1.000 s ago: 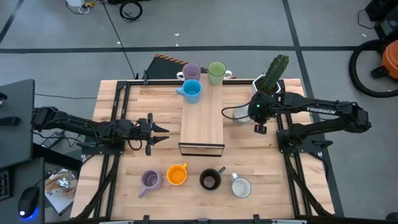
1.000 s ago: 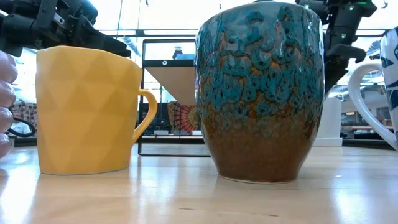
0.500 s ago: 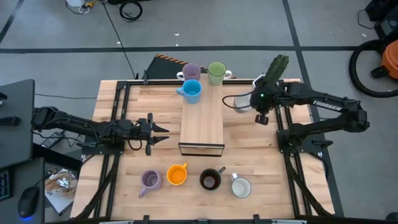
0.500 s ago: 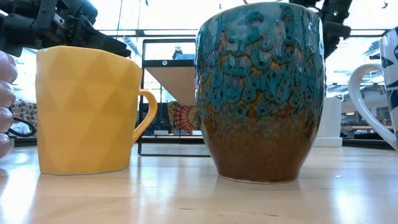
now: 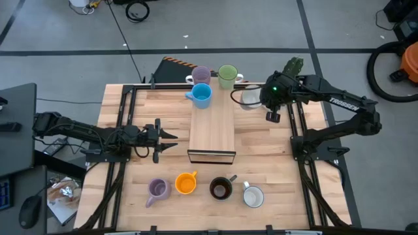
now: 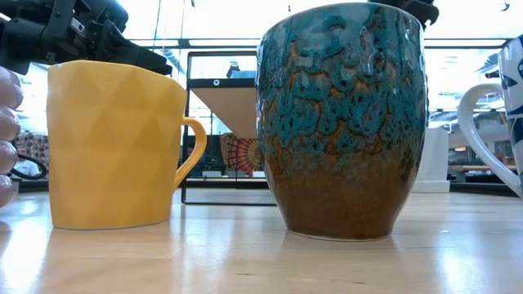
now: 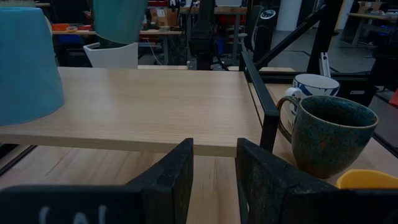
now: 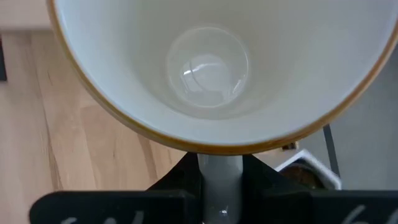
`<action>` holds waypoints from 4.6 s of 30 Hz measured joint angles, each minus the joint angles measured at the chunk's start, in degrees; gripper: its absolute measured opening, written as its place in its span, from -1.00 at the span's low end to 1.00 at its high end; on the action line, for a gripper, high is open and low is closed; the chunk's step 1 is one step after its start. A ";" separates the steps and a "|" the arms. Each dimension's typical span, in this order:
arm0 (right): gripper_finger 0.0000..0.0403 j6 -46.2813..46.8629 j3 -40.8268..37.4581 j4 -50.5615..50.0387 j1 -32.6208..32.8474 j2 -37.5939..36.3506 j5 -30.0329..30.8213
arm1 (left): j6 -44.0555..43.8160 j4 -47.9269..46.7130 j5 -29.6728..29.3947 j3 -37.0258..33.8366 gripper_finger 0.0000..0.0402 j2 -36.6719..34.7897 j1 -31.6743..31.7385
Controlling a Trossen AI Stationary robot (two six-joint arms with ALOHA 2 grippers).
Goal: Place coffee mugs
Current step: Put the blue mug on the shelf
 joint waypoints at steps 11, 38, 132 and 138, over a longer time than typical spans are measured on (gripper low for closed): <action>-0.73 -3.31 7.22 -1.21 -0.14 7.59 -1.15 | -0.09 -0.04 -0.02 0.00 -0.35 0.00 0.02; -0.73 -8.09 10.79 8.65 -4.81 21.51 -12.64 | -0.05 -0.04 -0.02 0.00 -0.35 0.01 0.01; 0.47 -5.90 10.66 20.99 -8.61 17.18 -18.79 | -6.65 1.68 -0.20 0.02 -0.35 0.00 0.02; 0.43 -5.50 10.28 23.47 -7.86 17.23 -17.97 | -6.60 1.68 -0.20 0.02 -0.35 0.00 0.02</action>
